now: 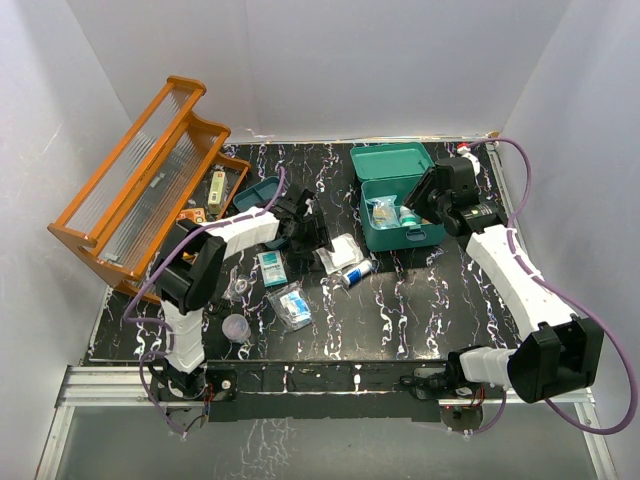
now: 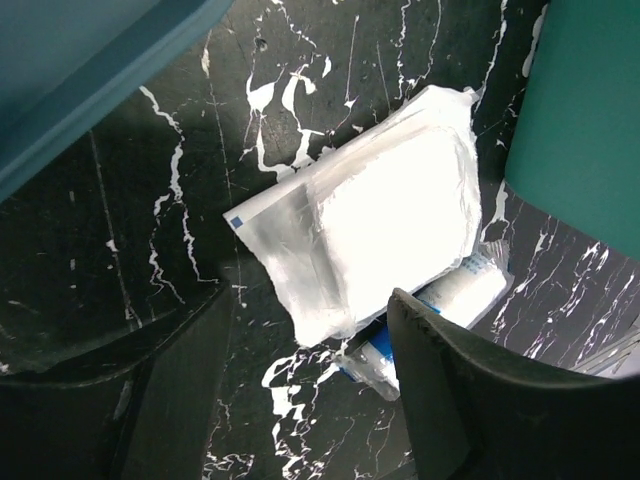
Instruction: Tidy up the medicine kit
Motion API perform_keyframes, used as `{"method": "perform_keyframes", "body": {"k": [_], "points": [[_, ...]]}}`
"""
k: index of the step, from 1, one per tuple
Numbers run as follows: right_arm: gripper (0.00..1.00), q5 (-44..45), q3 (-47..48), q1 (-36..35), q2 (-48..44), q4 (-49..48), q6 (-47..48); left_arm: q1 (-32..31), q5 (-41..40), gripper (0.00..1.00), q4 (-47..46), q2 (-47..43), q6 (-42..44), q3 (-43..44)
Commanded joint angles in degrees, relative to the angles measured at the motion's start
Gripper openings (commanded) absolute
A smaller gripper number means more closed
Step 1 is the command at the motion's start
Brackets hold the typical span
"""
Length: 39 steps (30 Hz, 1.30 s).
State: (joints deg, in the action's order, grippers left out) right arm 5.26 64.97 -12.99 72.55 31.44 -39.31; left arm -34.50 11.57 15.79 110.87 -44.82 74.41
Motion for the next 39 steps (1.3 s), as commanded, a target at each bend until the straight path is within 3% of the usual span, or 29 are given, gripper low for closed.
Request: {"method": "perform_keyframes", "body": {"k": [1, 10, 15, 19, 20, 29, 34, 39], "points": [[0.37, 1.52, 0.45, 0.17, -2.14, -1.40, 0.34, -1.17, -0.80, 0.60, 1.43, 1.00, -4.40, 3.05], [0.36, 1.01, 1.89, 0.16, -0.74, -1.40, 1.72, -1.61, -3.96, 0.44, 6.07, 6.10, -7.91, 7.28], [0.36, 1.16, 2.60, 0.21, -0.64, -1.46, 2.36, -1.63, -7.11, 0.23, 8.96, 7.45, -6.54, 8.82], [0.36, 0.36, 2.79, 0.16, -0.54, -1.80, 2.70, -1.63, -8.45, 0.01, 9.16, 7.46, -3.86, 9.67], [0.36, 0.06, 2.73, 0.16, -0.48, -1.86, 2.85, -1.62, -8.82, 0.00, 9.20, 7.27, -3.19, 9.84], [0.38, -10.22, 2.13, 0.16, 0.13, -5.96, 5.75, -1.53, -8.23, 0.01, 6.70, 2.91, 2.31, 9.79], [0.38, -9.09, 1.68, 0.18, 0.05, -6.45, 4.97, -1.54, -6.68, 0.30, 6.16, 0.37, 3.71, 10.55], [0.38, -8.66, 1.06, 0.14, 0.18, -6.80, 4.53, -1.52, -3.08, 0.40, 3.69, 0.50, 2.60, 10.53]]}}
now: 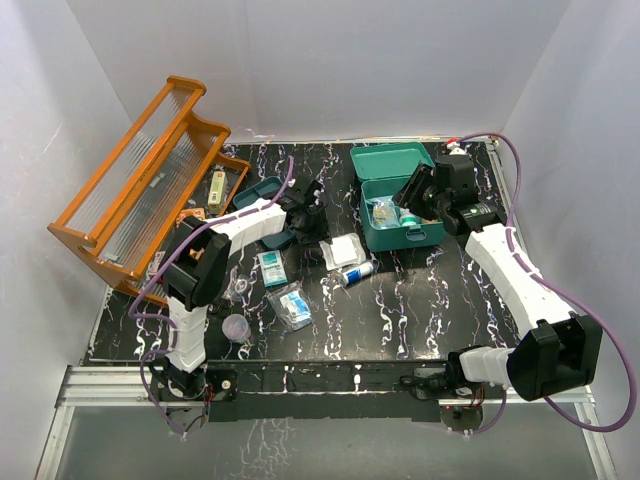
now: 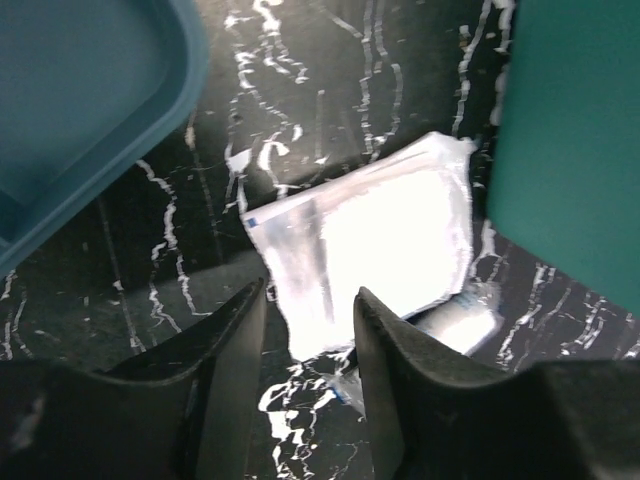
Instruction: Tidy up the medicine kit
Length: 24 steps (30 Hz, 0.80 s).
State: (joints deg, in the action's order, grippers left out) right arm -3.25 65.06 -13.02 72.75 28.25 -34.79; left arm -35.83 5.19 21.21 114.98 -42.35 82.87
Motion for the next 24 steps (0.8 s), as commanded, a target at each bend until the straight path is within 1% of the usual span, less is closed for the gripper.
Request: {"method": "perform_keyframes", "body": {"k": [1, 4, 6, 9, 13, 19, 22, 24], "points": [[0.38, -0.06, 0.95, 0.18, 0.04, -3.57, -0.16, -0.20, 3.79, 0.41, -1.86, -3.03, -0.07, 2.41], [0.38, 0.27, 0.78, 0.19, 0.12, -3.62, -0.45, -0.20, 5.07, 0.42, -1.17, -1.04, -0.61, 4.37], [0.38, 0.47, 0.69, 0.19, 0.11, -3.48, -0.47, -0.20, 4.38, 0.43, -0.29, -0.11, -1.24, 5.65], [0.38, 0.94, 0.60, 0.18, -0.04, -3.10, -0.41, -0.20, 3.55, 0.47, 2.34, 1.77, -1.43, 7.18], [0.38, 1.30, 0.51, 0.19, -0.22, -2.98, -0.14, -0.20, 3.37, 0.48, 3.82, 3.28, -1.94, 7.70], [0.38, 1.73, 0.44, 0.18, -0.33, -2.84, 0.08, -0.20, 2.00, 0.54, 5.42, 3.92, -1.78, 8.30], [0.37, 1.79, 0.33, 0.14, -0.27, -2.78, 0.15, -0.20, 2.44, 0.53, 5.86, 4.92, -1.88, 8.44], [0.37, 1.77, 0.34, 0.22, -0.32, -2.75, 0.22, -0.20, 2.71, 0.50, 6.03, 5.40, -1.95, 8.53]]}}
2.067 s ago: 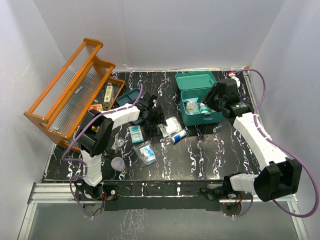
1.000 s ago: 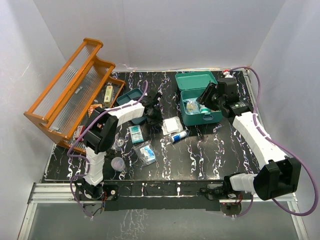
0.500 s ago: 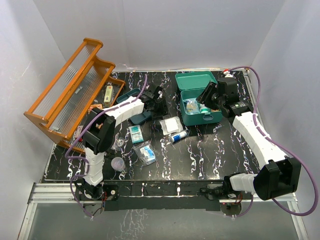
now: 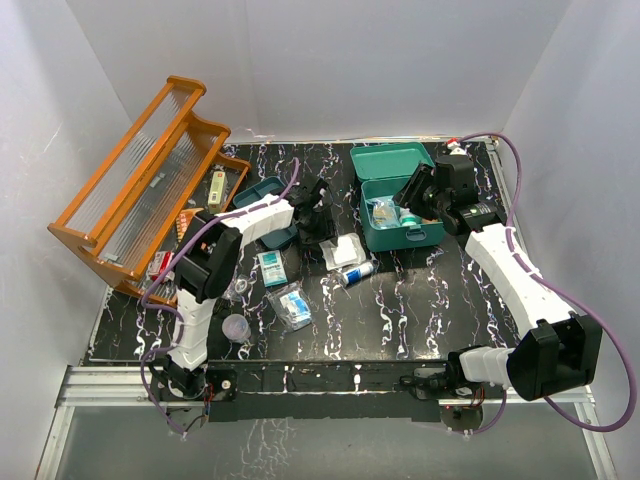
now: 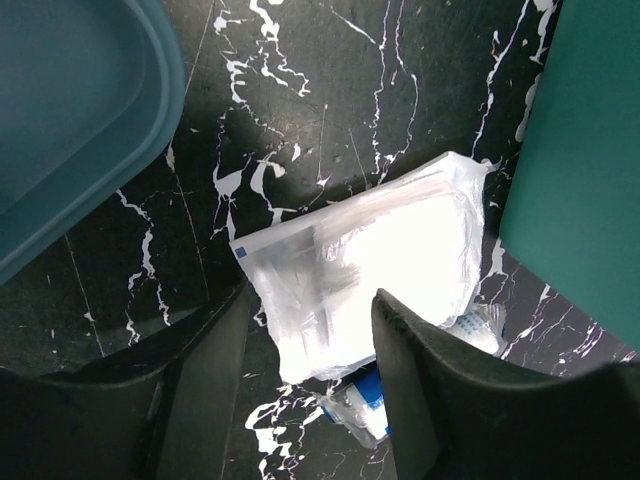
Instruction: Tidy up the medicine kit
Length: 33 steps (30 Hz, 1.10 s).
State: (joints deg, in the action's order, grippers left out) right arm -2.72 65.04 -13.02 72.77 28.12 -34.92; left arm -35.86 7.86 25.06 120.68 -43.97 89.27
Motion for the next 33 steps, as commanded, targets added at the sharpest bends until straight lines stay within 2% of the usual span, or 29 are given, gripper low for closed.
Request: {"method": "perform_keyframes", "body": {"k": [1, 5, 9, 13, 18, 22, 26, 33], "points": [[0.37, 1.26, 0.36, 0.19, -0.31, -2.63, 0.37, -0.18, 0.01, 0.48, 2.14, -0.18, -0.41, 2.13], [0.37, 1.33, 0.36, 0.18, -0.52, -2.54, 0.63, -0.18, -0.30, 0.36, 2.73, 0.58, -0.42, 2.89], [0.37, 1.20, 0.31, 0.18, -0.66, -2.53, 0.68, -0.22, -0.39, 0.30, 3.03, 1.23, -0.52, 3.57], [0.37, 1.22, 0.43, 0.21, -0.57, -2.56, 0.73, -0.27, -1.03, 0.31, 3.58, 1.29, -0.42, 3.97], [0.37, 1.11, 0.44, 0.21, -0.60, -2.61, 0.65, -0.27, -1.01, 0.39, 3.99, 1.90, -0.42, 4.04], [0.37, 0.96, 0.44, 0.19, -0.61, -2.56, 0.57, -0.47, -2.28, 0.39, 5.75, 3.27, -0.40, 5.82], [0.37, 0.77, 0.53, 0.18, -0.48, -2.72, 0.55, -1.41, -5.62, 0.31, 9.40, 5.27, 1.30, 8.69], [0.36, 0.67, 0.62, 0.10, -0.57, -2.79, 0.60, -1.59, -6.76, 0.07, 9.01, 5.38, 2.79, 8.31]]}}
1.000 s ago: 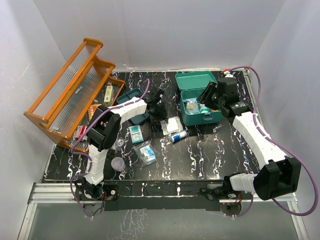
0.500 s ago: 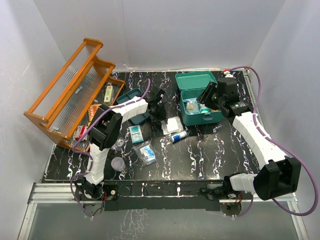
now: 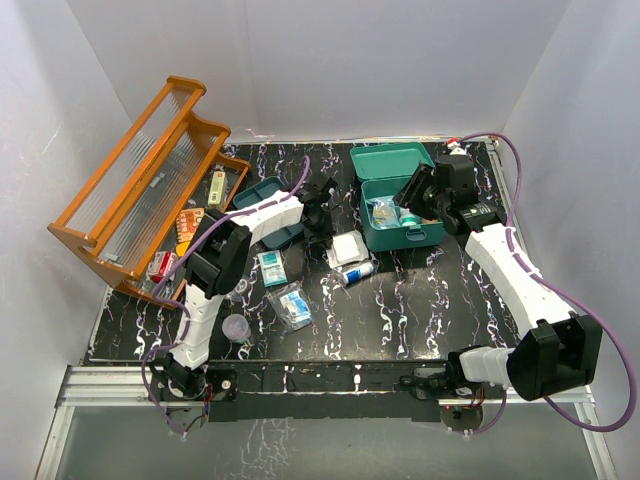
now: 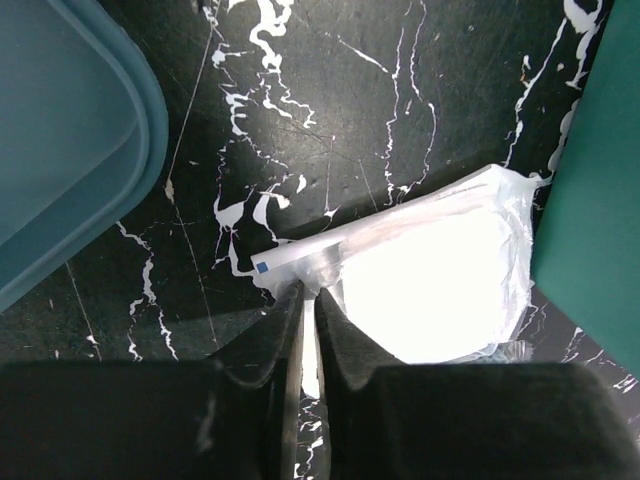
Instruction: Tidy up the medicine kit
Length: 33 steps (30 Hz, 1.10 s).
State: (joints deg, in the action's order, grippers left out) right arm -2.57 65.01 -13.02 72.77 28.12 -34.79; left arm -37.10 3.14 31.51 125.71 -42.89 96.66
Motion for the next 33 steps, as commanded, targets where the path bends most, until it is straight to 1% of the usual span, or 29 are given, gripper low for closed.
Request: {"method": "perform_keyframes", "body": {"k": [1, 3, 11, 19, 22, 24, 26, 29, 33], "points": [[0.36, 0.51, 0.64, 0.14, -0.59, -2.77, 0.43, -0.34, -2.20, 0.06, 2.36, 0.21, 1.99, 0.82], [0.36, 0.48, 0.64, 0.17, -0.55, -2.68, 0.42, -0.34, -2.60, 0.00, 2.25, -0.29, 2.56, 0.69], [0.36, 0.41, 0.64, 0.18, -0.52, -2.80, 0.42, -0.17, -3.77, 0.00, -0.04, -5.29, 4.94, -3.39], [0.36, 0.27, 0.16, 0.16, -0.68, -2.83, 0.42, 0.53, -8.50, 0.00, 2.50, -8.26, 6.68, -4.75], [0.36, 0.35, 0.04, 0.19, -0.87, -2.86, 0.42, 0.54, -8.79, 0.08, 3.03, -9.36, 7.49, -3.36], [0.36, 0.34, -0.17, 0.16, -1.08, -2.83, 0.42, 0.52, -7.75, 0.15, 2.66, -10.29, 7.36, -2.95], [0.36, 0.30, -0.36, 0.11, -1.21, -2.89, 0.42, 0.46, -5.69, 0.22, 2.06, -11.27, 6.24, -2.95], [0.36, 0.44, -0.79, 0.10, -1.59, -2.89, 0.35, 0.53, -2.22, 0.26, 0.33, -12.10, 3.37, -3.97], [0.36, 0.48, -1.57, 0.18, -2.23, -2.97, 0.20, 0.54, 1.58, 0.39, -0.62, -10.51, 0.58, -4.37]]}}
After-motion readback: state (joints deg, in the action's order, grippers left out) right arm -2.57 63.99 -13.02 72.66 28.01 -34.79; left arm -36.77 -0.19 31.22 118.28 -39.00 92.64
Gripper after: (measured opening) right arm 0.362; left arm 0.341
